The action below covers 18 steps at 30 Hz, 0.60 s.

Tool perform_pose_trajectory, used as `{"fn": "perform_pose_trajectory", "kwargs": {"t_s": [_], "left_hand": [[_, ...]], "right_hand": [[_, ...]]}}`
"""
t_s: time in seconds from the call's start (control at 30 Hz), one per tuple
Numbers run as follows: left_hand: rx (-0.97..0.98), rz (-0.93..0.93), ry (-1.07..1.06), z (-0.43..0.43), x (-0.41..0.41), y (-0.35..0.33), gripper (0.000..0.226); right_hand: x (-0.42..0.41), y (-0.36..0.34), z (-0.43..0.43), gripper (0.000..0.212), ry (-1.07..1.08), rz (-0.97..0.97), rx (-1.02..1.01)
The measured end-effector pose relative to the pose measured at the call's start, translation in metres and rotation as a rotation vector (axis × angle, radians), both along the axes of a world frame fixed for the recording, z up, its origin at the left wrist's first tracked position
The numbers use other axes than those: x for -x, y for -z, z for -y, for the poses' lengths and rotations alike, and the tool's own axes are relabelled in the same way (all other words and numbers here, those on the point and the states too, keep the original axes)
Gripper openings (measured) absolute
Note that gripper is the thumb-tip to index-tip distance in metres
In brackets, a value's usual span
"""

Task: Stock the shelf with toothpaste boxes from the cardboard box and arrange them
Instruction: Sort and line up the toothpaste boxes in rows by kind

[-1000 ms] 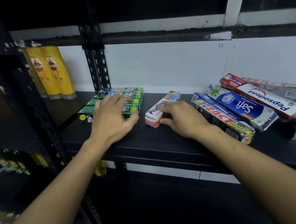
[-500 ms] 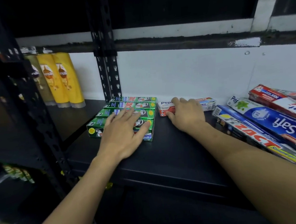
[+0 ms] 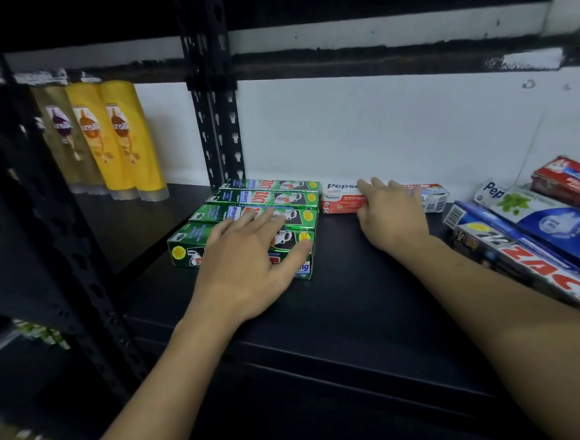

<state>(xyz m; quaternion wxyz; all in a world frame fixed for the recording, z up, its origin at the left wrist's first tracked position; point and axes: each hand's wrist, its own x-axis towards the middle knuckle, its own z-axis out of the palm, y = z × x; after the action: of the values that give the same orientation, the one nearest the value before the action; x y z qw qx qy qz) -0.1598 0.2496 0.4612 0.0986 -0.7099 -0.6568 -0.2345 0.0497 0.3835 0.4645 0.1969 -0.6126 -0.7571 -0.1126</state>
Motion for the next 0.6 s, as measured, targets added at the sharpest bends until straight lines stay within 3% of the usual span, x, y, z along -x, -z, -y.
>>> {"fn": "perform_pose_trajectory", "kwargs": {"t_s": [0.4,0.6], "left_hand": [[0.008,0.02,0.01,0.0015,0.0004,-0.0009,0.084],[0.011,0.023,0.013,0.0036,-0.0005,-0.0018,0.084]], "right_hand": [[0.0032,-0.0048,0.0069,0.03,0.045,-0.088,-0.05],[0.003,-0.0034,0.003,0.029,0.045,-0.036,-0.052]]}}
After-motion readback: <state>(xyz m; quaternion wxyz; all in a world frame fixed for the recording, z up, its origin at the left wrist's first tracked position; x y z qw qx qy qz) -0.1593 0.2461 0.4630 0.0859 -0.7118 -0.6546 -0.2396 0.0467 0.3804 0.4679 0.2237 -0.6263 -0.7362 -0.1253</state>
